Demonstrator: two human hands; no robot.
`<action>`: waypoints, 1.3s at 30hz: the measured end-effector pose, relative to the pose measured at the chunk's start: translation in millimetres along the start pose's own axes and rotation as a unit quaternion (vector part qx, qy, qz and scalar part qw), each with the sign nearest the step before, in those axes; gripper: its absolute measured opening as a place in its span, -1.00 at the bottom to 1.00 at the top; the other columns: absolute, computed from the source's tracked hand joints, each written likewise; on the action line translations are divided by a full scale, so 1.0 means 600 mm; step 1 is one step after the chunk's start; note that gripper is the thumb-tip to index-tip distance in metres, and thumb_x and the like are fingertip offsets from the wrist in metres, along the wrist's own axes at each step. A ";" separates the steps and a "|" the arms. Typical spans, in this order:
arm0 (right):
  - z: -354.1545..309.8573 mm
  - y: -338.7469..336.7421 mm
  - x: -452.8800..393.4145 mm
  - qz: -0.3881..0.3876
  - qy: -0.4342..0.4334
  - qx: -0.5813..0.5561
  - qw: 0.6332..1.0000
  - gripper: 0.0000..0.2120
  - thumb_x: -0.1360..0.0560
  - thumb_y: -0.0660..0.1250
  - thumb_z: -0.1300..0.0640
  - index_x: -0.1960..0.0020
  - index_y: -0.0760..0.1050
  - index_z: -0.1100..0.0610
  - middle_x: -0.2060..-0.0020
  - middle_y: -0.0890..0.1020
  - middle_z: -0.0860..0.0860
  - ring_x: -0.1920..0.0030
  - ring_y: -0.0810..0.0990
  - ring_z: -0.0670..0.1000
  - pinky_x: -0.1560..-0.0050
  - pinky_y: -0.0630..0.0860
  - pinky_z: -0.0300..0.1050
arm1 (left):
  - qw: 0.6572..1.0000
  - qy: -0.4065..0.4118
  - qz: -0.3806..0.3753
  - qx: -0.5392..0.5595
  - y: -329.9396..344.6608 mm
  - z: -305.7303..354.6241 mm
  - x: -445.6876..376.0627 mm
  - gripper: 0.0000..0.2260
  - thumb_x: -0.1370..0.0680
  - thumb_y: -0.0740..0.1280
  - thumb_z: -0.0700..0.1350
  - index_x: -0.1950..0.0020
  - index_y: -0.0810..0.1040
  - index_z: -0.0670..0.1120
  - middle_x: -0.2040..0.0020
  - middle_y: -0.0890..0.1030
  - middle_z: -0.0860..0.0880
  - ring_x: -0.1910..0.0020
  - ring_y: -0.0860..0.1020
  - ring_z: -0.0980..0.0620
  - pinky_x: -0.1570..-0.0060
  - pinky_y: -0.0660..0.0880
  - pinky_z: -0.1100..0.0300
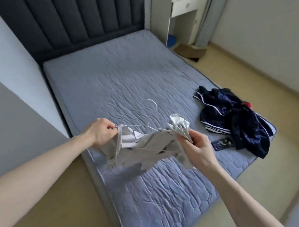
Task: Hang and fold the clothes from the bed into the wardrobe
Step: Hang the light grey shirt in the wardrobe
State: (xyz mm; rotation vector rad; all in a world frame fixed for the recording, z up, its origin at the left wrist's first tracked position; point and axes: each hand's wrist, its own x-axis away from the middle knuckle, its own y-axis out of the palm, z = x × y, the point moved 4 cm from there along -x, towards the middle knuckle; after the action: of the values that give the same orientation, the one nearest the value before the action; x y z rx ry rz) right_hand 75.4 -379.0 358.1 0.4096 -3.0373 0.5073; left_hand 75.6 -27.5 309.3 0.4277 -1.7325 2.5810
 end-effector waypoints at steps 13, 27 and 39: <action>-0.342 0.137 0.149 -0.226 -0.237 0.213 0.920 -0.57 -0.59 0.34 0.14 0.31 0.15 0.12 0.44 0.27 -0.05 0.42 0.22 -0.10 0.40 0.16 -0.30 | 0.986 0.002 0.079 0.147 -0.212 0.010 0.146 -0.62 -0.49 0.23 0.17 0.38 0.28 -0.05 0.52 0.28 0.03 0.43 0.27 -0.03 0.37 0.24 0.07; -0.450 0.045 0.161 0.045 -0.318 0.375 0.870 -0.72 -0.49 0.35 -0.23 -0.19 0.56 -0.27 -0.05 0.61 -0.34 -0.02 0.54 -0.30 -0.01 0.54 -0.25 | 0.932 0.096 0.199 0.289 -0.373 0.015 0.295 -0.47 -0.64 0.34 0.15 0.34 0.21 -0.13 0.44 0.17 0.08 0.44 0.17 0.10 0.43 0.12 0.16; -0.506 0.060 0.025 -0.101 -0.297 0.328 0.891 -0.75 -0.62 0.31 0.04 0.20 0.53 -0.21 0.38 0.56 -0.25 0.40 0.42 -0.14 0.37 0.35 -0.28 | 0.953 0.097 0.218 0.188 -0.473 0.029 0.326 -0.55 -0.66 0.24 0.19 0.30 0.29 -0.07 0.46 0.28 0.11 0.42 0.24 0.14 0.31 0.24 0.11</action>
State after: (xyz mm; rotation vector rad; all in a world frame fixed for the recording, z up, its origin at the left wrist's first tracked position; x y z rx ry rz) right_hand 48.6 -251.4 635.1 1.0633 -3.1862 1.6755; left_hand -65.0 38.4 617.3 -0.2445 -1.3943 3.1369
